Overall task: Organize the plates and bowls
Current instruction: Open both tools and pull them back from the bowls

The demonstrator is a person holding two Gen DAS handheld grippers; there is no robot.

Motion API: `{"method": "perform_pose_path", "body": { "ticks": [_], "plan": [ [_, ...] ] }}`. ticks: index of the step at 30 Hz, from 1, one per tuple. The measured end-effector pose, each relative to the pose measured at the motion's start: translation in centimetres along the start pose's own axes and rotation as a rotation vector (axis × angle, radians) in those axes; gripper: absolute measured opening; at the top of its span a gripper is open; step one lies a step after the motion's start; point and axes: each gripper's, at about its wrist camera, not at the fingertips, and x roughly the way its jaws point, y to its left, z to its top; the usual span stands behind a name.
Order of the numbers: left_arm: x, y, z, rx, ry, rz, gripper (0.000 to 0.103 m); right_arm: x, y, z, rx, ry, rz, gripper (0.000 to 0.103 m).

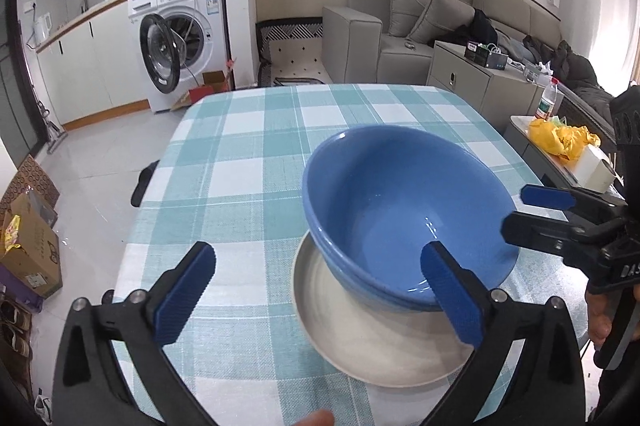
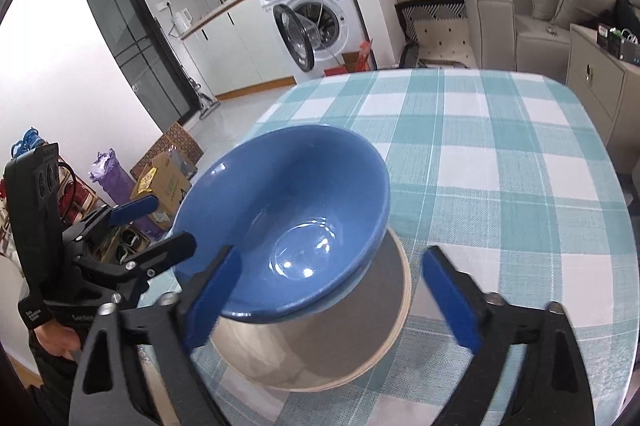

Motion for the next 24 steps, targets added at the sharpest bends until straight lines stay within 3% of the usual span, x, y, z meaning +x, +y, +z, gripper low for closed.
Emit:
{"method": "perform_pose_path", "body": {
  "ticks": [8,15,24],
  "plan": [
    [-3.0,-0.5,-1.2,0.029,-0.119,0.031,0.103,-3.4,1.0,-2.5,-0.083,-0.118,0.021,0.102],
    [-4.4,-1.0,-3.0,0.047,-0.168,0.073,0.103,-5.8,1.6,-5.0,-0.128,-0.202,0.019,0.102],
    [-5.6,-1.2,-5.6,0.042,-0.208,0.093,0.103,-6.5,1.9,-7.2,-0.143,-0.243,0.017,0.102]
  ]
}}
